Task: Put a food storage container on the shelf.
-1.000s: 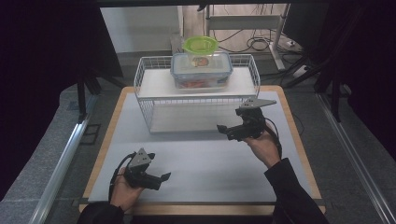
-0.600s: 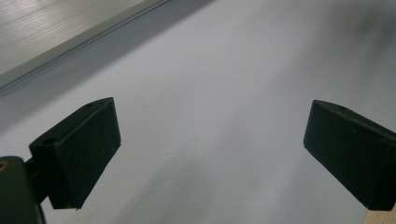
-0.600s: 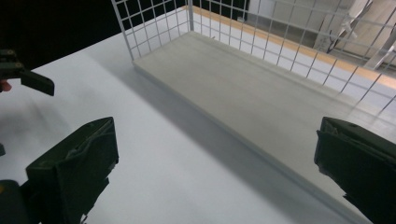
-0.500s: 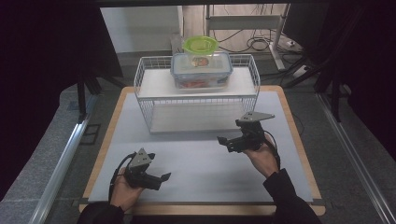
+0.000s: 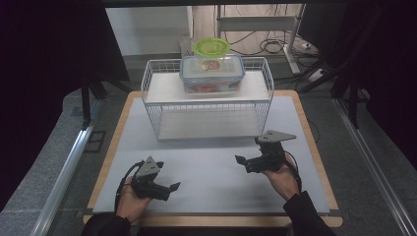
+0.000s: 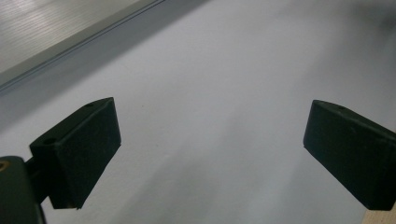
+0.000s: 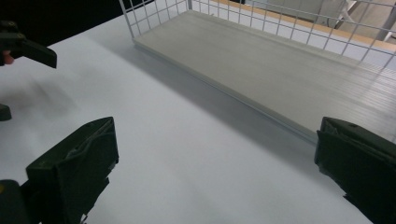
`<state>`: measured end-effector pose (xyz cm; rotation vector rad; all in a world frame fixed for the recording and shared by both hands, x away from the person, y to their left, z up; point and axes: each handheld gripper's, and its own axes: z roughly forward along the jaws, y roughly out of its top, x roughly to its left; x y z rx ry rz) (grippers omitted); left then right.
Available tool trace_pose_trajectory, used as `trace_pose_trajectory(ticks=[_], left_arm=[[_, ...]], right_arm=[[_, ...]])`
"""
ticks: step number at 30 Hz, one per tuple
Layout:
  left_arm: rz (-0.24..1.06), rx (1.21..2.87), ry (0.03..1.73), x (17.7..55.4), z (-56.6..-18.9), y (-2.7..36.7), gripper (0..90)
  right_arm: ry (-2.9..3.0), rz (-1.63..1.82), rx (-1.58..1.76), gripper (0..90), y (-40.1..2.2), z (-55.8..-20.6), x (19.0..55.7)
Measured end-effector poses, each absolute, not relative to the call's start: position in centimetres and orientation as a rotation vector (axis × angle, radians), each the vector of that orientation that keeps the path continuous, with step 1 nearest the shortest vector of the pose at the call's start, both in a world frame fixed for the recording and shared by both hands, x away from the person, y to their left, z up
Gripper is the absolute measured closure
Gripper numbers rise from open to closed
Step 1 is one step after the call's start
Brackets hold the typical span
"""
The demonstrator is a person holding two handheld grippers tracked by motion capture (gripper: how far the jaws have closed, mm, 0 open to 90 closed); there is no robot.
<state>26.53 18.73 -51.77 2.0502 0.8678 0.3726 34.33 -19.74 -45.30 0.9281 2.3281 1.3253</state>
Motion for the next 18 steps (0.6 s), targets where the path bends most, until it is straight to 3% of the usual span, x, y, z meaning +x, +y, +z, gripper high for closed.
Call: trace_pose_trajectory(ticks=[18], left_arm=[[0.370, 2.060, 0.866, 26.6, -51.9, 18.6, 3.9]], right_arm=[[2.340, 1.205, 0.930, 0.0, -21.1, -48.3, 32.9]])
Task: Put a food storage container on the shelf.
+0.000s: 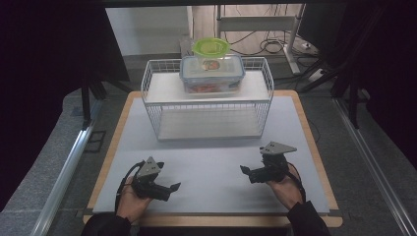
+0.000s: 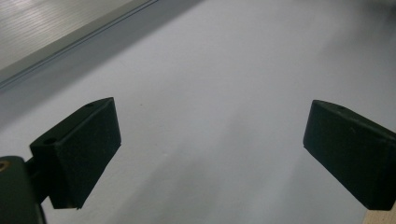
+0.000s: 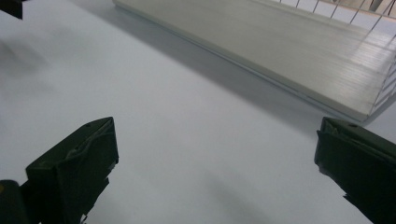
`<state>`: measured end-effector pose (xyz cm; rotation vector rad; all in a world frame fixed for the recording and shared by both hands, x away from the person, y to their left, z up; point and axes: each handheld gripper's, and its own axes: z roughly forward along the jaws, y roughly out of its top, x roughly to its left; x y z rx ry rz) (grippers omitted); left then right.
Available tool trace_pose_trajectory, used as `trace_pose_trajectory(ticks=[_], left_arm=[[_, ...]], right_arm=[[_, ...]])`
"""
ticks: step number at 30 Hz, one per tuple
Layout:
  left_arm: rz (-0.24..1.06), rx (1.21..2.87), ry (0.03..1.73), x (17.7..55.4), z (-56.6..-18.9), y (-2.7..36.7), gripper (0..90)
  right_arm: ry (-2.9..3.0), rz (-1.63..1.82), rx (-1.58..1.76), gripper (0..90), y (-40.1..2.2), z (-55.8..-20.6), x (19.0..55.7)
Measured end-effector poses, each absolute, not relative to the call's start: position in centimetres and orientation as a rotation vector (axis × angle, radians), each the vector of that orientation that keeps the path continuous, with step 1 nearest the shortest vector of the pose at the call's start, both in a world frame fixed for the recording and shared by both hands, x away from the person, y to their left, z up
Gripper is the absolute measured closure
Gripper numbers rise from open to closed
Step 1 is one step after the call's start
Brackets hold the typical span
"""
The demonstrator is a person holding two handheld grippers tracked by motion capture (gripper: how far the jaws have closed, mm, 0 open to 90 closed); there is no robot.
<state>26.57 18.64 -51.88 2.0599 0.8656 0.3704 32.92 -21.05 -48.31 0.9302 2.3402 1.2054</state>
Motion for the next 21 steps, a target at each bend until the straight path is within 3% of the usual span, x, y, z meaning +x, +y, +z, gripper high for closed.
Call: trace_pose_trajectory(ticks=[21], left_arm=[[0.372, 2.077, 0.865, 26.6, -52.1, 18.4, 3.7]], right_arm=[[2.441, 1.051, 0.970, 0.0, -21.1, -51.2, 31.9]])
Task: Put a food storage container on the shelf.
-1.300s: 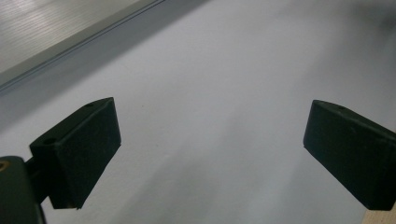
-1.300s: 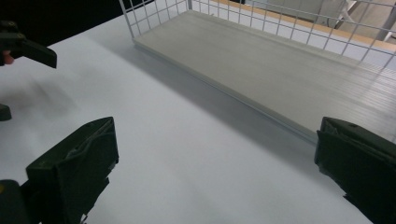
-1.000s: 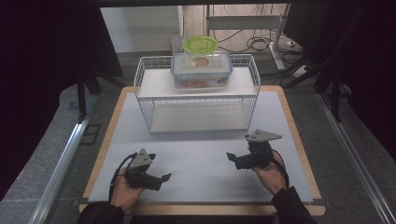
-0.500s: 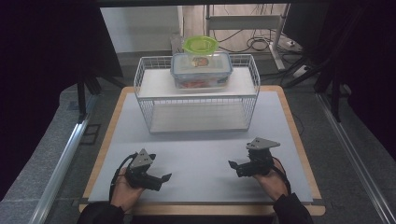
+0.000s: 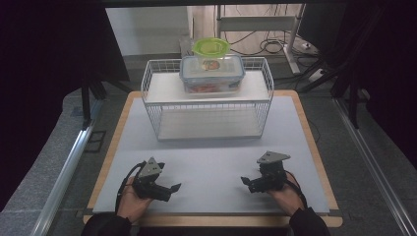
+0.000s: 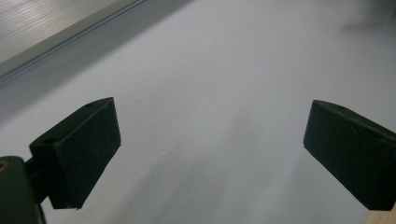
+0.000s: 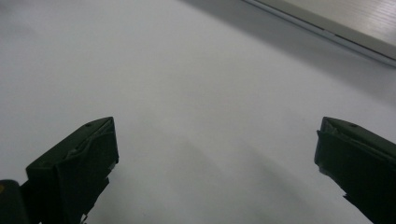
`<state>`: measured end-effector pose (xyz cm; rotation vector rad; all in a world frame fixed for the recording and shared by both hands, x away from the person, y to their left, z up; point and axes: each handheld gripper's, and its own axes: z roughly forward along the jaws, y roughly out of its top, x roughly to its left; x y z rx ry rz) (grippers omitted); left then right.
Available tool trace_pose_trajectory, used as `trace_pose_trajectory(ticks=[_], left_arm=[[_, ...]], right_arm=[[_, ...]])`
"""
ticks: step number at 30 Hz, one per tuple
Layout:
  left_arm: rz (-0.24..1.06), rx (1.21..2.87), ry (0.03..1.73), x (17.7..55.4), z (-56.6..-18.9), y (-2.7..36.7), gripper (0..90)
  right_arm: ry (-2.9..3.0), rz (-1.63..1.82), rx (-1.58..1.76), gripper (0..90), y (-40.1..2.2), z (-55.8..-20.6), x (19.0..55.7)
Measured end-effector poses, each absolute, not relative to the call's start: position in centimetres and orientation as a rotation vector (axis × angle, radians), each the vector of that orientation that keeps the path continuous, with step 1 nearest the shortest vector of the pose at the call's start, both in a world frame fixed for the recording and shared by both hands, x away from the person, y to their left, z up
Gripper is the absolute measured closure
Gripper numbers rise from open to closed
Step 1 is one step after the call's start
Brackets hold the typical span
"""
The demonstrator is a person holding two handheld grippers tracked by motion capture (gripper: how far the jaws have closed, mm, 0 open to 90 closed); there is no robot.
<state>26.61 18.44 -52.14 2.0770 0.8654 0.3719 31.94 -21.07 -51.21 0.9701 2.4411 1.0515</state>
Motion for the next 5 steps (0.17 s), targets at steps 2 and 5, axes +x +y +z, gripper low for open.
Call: trace_pose_trajectory(ticks=[2, 5], left_arm=[[0.373, 2.077, 0.865, 26.62, -52.14, 18.45, 3.7], [0.374, 2.075, 0.865, 26.64, -52.12, 18.43, 3.7]], right_arm=[[2.450, 1.034, 0.970, 0.0, -20.99, -51.38, 31.96], [2.453, 1.024, 0.967, 0.0, -20.99, -51.41, 31.97]])
